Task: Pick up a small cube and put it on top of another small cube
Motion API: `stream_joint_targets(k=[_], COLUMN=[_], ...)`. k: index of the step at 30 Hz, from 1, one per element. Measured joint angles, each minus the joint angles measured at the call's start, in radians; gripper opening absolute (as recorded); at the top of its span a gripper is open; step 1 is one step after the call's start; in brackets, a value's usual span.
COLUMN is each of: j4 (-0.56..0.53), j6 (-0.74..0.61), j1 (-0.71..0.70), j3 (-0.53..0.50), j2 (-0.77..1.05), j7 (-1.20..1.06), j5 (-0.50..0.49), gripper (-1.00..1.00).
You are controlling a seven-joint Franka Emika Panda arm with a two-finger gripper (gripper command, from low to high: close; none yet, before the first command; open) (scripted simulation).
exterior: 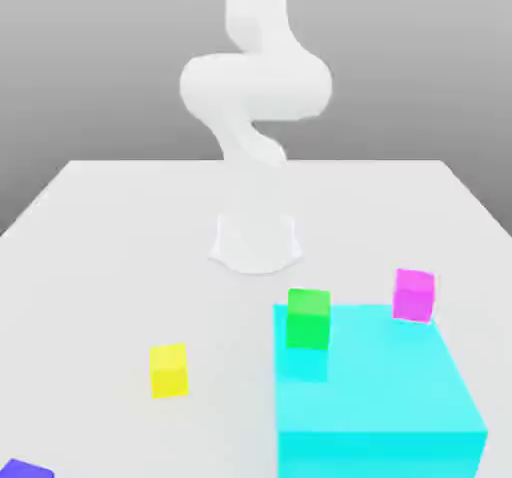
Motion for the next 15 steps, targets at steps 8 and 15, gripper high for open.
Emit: stream_joint_targets(k=[8,15], j4=[0.058,0.107], j6=[0.047,0.087], j1=[0.007,-0.011], j3=[-0.100,-0.166], j2=[0.296,0.550], j7=[-0.070,-0.142], j5=[0.057,0.122], gripper=[0.00,0.00])
